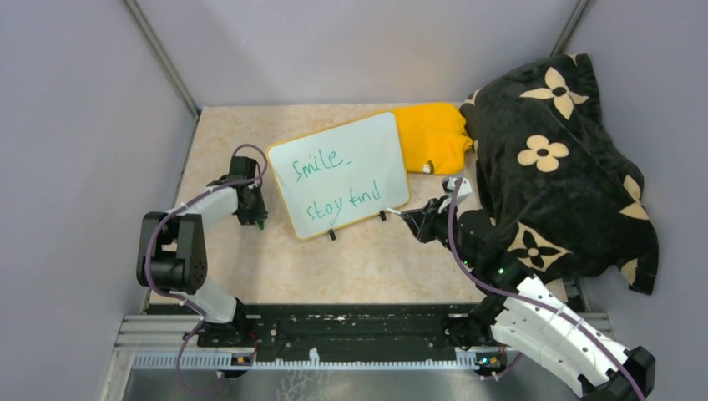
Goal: Write a sentence on the whiteboard
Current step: Close the whiteboard marker at the center of the board.
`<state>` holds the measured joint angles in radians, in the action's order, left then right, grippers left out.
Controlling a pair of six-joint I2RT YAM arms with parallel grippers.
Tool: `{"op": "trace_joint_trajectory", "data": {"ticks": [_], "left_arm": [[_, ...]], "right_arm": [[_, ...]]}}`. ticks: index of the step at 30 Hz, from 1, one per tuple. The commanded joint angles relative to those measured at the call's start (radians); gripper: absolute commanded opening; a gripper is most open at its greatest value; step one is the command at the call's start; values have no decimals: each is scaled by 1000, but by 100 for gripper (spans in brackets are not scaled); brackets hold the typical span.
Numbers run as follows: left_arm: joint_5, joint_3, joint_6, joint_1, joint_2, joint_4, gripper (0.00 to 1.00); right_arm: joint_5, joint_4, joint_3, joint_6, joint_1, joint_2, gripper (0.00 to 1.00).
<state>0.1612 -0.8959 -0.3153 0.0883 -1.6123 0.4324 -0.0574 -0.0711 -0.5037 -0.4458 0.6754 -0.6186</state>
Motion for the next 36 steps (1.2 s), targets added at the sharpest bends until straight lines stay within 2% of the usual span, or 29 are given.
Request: {"op": "trace_joint_trajectory", "data": {"ticks": [1, 8, 17, 29, 36], "left_arm": [[-8, 33, 20, 2, -73, 62, 35], [-50, 47, 20, 2, -75, 57, 24], [-74, 61, 18, 2, -58, 53, 0], [3, 76, -19, 2, 102, 56, 0], [37, 78, -69, -14, 265, 82, 0]], "right_arm": [[9, 51, -22, 10, -12, -2, 0], [7, 43, -23, 11, -12, 4, 0], [2, 30, -27, 11, -12, 11, 0], [-4, 11, -52, 12, -12, -2, 0], [-3, -7, -101, 22, -12, -31, 0]]}}
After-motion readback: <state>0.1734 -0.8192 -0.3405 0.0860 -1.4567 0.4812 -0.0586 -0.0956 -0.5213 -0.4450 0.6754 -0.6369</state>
